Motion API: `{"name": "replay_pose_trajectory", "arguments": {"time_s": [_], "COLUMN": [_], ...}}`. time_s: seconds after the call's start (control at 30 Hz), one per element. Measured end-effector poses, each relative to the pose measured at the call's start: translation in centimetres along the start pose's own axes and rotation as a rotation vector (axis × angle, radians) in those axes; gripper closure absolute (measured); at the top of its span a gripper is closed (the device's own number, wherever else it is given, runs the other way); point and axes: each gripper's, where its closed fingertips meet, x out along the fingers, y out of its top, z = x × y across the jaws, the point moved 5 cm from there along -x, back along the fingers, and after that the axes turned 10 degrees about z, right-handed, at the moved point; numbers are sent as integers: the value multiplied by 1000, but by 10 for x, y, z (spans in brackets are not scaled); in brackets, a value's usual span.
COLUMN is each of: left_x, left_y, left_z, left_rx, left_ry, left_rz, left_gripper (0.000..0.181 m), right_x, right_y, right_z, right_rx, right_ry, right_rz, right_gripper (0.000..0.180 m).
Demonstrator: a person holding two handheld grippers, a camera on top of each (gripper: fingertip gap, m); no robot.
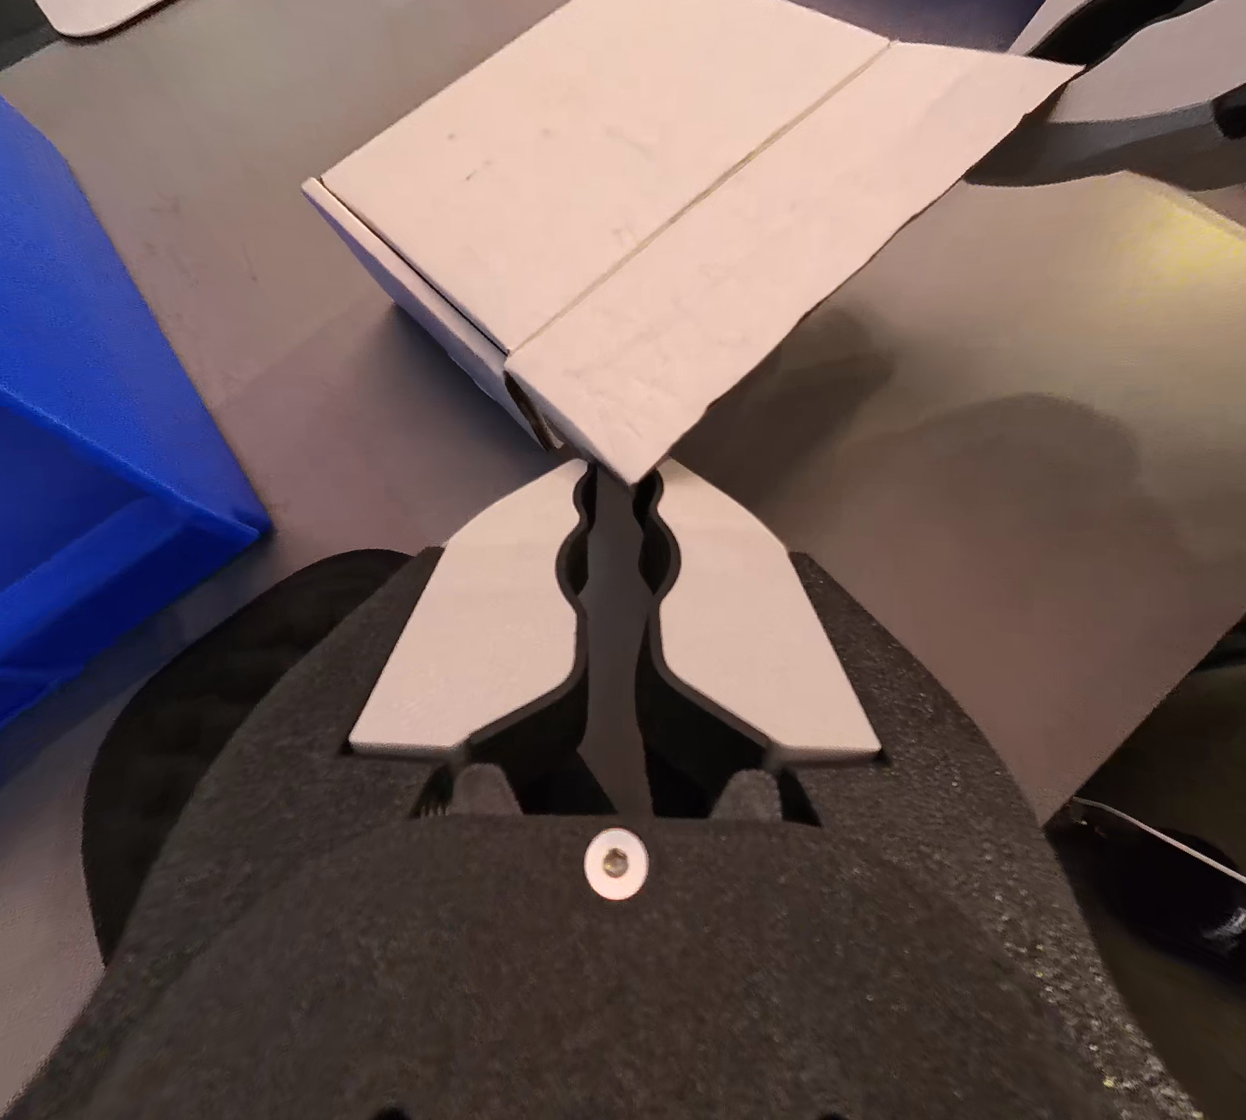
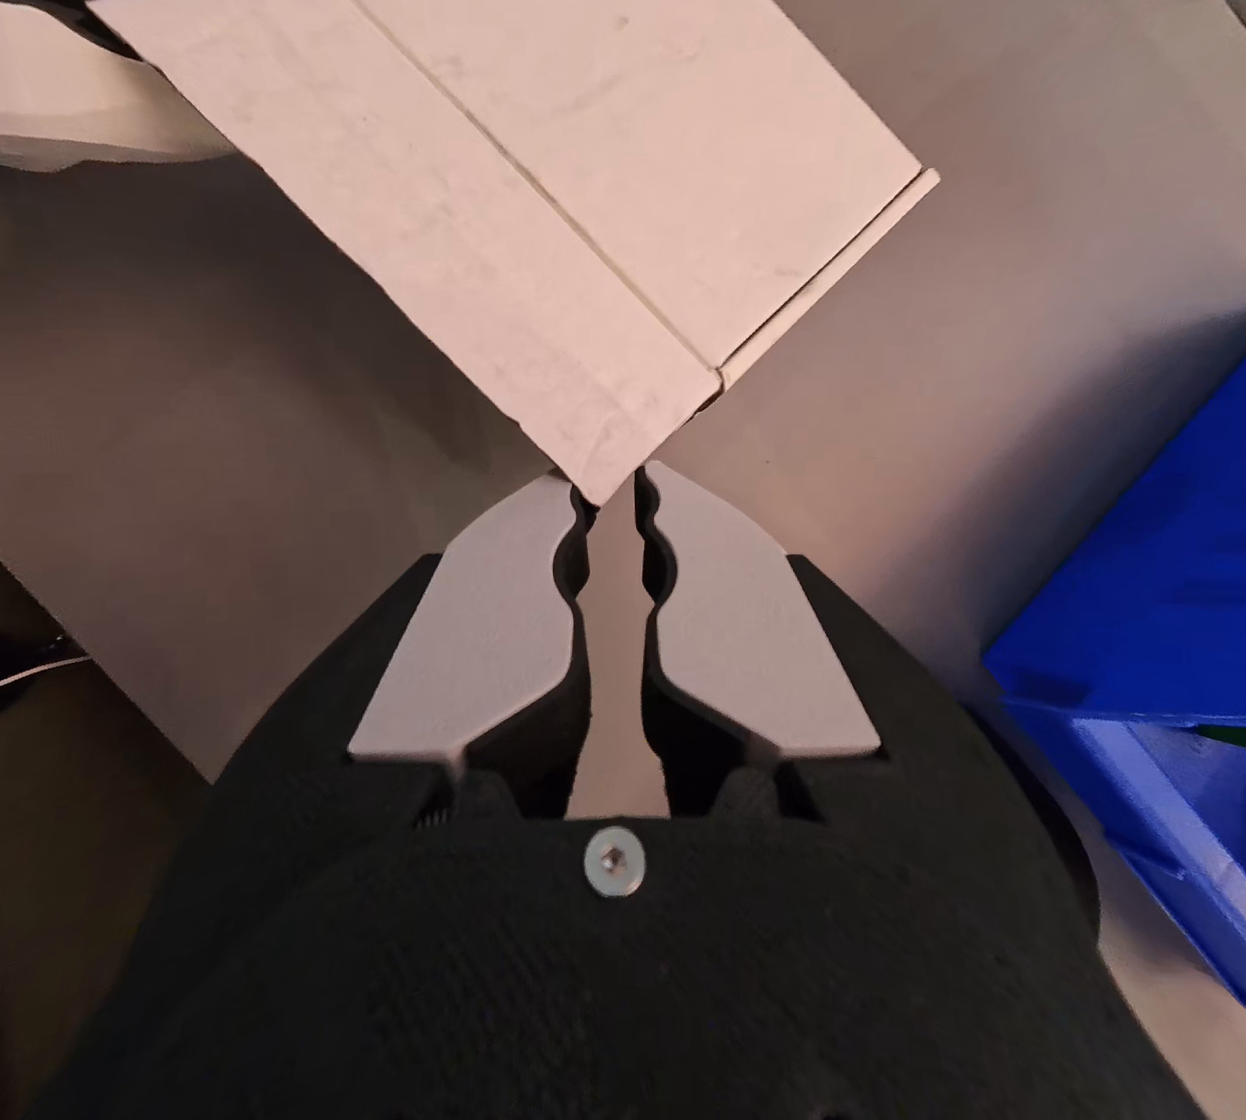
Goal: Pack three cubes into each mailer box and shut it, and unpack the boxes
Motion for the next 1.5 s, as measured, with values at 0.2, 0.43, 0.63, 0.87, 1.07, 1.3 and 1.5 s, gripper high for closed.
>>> {"name": "replay_pose_trajectory", "arguments": {"time_s": [0.2, 0.43, 0.63, 0.87, 1.07, 1.3, 1.5], "left_x": [7, -1, -7, 1, 10, 11, 10], "left_y": [-5, -1, 6, 12, 11, 12, 14], "left_z": [1, 1, -7, -13, -14, -10, -2], "left_rx": [28, -57, -145, -314, -280, -246, -262], "left_ry": [0, -117, -221, -348, -337, -320, -306], "left_rz": [-53, 3, 29, 35, 37, -1, -59], "left_gripper": [172, 122, 111, 118, 120, 119, 133], "right_x": [8, 1, -9, 8, 22, 15, 6], "right_y": [-9, -9, -5, -8, -13, -12, -13], "right_z": [-2, 0, 16, 10, 6, -1, 0], "right_rx": [-25, 33, 203, 261, 147, 259, 351], "right_ry": [-14, 81, 176, 264, 177, 178, 151], "right_rz": [-27, 87, 234, 270, 222, 130, -5], "right_gripper": [171, 158, 137, 121, 116, 118, 119]}}
